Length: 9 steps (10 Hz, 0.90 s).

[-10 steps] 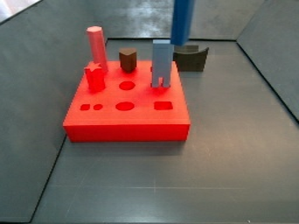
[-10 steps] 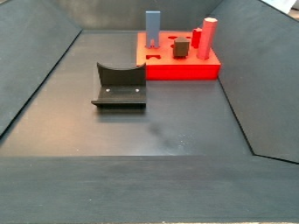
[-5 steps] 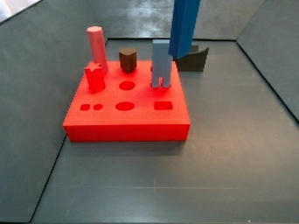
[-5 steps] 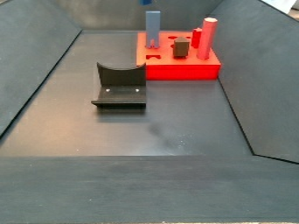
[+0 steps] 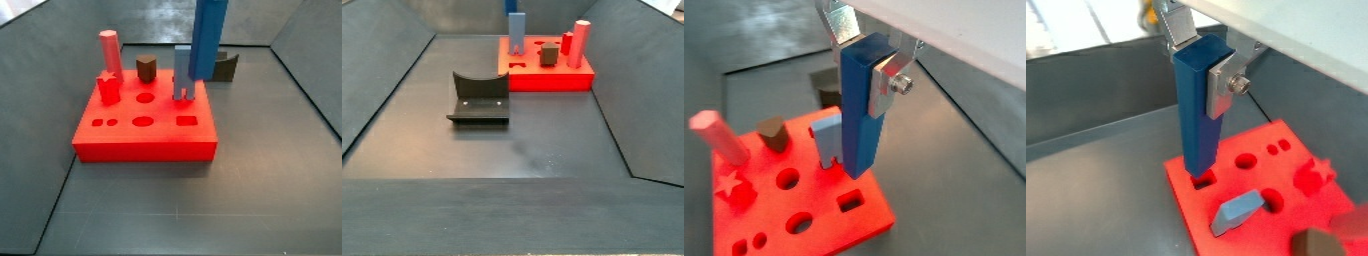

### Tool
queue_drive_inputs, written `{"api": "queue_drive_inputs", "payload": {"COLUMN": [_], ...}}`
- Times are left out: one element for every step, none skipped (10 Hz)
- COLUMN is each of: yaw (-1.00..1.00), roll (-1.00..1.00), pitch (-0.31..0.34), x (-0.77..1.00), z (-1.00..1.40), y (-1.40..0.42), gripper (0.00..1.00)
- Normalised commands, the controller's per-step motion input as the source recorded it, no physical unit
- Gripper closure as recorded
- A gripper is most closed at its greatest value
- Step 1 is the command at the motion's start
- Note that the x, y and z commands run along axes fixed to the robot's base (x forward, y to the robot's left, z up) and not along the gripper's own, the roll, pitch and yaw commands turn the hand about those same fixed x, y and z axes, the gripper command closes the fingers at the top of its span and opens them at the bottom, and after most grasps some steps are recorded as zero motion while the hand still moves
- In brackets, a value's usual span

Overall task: Pick up the rectangle object. Move up. Move to above the board. Insert the rectangle object.
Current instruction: Insert the rectangle object.

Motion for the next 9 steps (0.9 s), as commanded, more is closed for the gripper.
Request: {"api": "queue_drive_inputs", "payload": {"yaw": [-1.00, -1.00, -0.92, -0.82, -0.17, -0.01, 0.00, 0.00, 0.00], "roll": [-0.01, -0.02, 0.00, 0.00, 0.00, -0.01, 0.00, 0.00, -0.01], "pitch": [0.000, 0.000, 0.011, 0.044, 0.031, 0.000, 0.000, 0.000, 0.000], "x": [0.00, 0.00, -0.04, -0.13, 0.00, 0.00, 0.00, 0.00, 0.01], "z": [-0.57, -0.58, -0.49, -0.38, -0.26, -0.30, -0.36, -0.30, -0.22], "y": [0.00, -0.02, -0.05, -0.09, -0.09, 0.00, -0.01, 0.00, 0.00], "gripper": [1.00, 1.00, 1.00, 1.00, 1.00, 1.00, 1.00, 1.00, 1.00]}}
